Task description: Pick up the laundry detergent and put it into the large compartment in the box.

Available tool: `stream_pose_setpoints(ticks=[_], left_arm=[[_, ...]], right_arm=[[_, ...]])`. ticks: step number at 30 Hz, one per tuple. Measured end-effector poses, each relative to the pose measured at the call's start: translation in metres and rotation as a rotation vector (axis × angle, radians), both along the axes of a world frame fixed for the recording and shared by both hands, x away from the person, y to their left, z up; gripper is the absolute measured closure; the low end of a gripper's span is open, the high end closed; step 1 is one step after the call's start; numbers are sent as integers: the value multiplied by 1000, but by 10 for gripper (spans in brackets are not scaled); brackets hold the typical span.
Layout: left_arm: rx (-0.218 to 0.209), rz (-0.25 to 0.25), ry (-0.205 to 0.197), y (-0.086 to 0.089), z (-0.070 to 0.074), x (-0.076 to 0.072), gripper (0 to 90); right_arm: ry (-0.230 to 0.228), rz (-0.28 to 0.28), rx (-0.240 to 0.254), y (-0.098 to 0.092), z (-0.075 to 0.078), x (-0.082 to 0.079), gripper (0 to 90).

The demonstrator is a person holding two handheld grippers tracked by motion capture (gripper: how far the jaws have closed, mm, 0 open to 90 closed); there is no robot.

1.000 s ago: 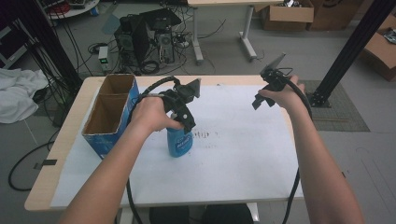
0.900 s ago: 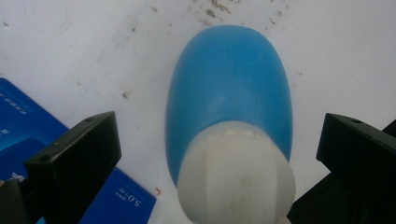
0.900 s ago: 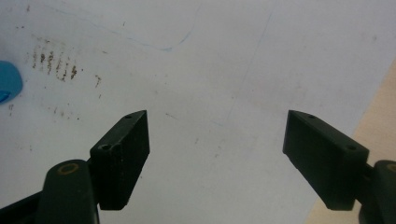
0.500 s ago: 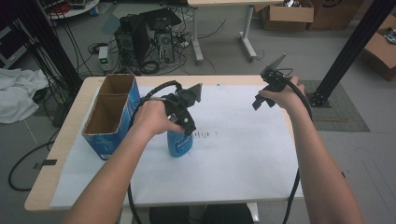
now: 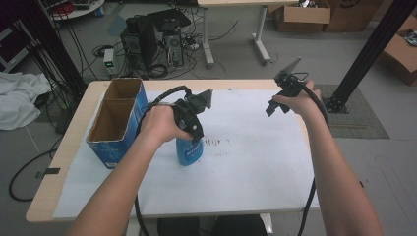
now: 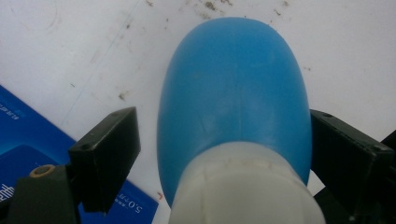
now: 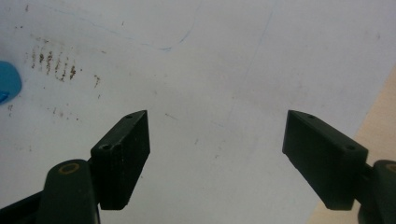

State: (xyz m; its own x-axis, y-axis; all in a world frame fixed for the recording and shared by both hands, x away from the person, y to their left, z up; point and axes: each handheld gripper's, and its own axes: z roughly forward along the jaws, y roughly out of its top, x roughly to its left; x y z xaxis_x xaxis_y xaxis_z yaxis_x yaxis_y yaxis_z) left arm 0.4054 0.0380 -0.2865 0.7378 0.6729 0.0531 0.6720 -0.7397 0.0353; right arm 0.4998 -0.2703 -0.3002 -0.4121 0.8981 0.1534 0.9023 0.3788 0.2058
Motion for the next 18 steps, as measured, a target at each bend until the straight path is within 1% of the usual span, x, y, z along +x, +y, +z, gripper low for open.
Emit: stream_pose_setpoints(ticks=[4,7,18], left_arm=[[2,1,0,0,0,0,155],[9,-1,4,0,-1,0,158],[7,5,5,0,-1,1,189]], right_arm=[[3,-5,1,0,0,0,234],[0,1,-1,0,-1,0,234],[1,0,0,1,-1,0,235]])
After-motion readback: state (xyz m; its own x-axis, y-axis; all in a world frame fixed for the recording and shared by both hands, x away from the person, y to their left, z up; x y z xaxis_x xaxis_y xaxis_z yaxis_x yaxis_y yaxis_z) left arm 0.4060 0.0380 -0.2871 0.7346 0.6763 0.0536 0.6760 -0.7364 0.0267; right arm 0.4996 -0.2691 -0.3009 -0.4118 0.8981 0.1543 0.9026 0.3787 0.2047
